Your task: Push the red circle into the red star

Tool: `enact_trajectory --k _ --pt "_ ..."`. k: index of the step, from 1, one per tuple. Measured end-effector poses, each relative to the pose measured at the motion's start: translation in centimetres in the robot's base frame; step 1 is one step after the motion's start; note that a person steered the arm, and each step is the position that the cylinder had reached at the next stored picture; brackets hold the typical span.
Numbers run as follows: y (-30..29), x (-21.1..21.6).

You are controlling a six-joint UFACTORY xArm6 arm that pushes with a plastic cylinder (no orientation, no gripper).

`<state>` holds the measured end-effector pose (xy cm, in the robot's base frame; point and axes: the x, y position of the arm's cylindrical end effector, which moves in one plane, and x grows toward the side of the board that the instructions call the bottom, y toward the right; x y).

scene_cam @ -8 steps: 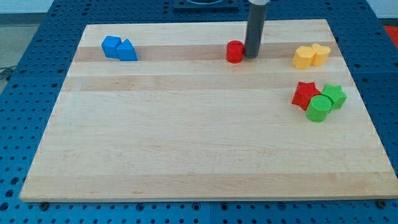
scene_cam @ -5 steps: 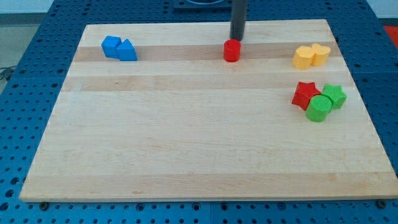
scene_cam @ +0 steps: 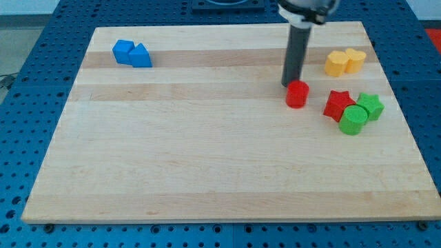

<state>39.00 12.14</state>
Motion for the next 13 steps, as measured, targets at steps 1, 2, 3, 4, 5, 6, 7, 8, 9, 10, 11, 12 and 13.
enact_trajectory --k 1,2,3,4,5,6,7,8,9,10,11,12,13 --pt "0.2 1.0" --pt "-0.5 -0.8" --pt "-2.2 -2.8" --pt "-4.8 -3.6" --pt "-7.2 -3.5" --pt "-7.1 -3.0" --pt "-6.4 -2.0" --pt "-5.6 1.7" --pt "-5.4 2.3" --pt "-5.4 2.3" --pt "-4.9 3.2" --pt "-4.0 4.7" --pt "-4.0 4.7"
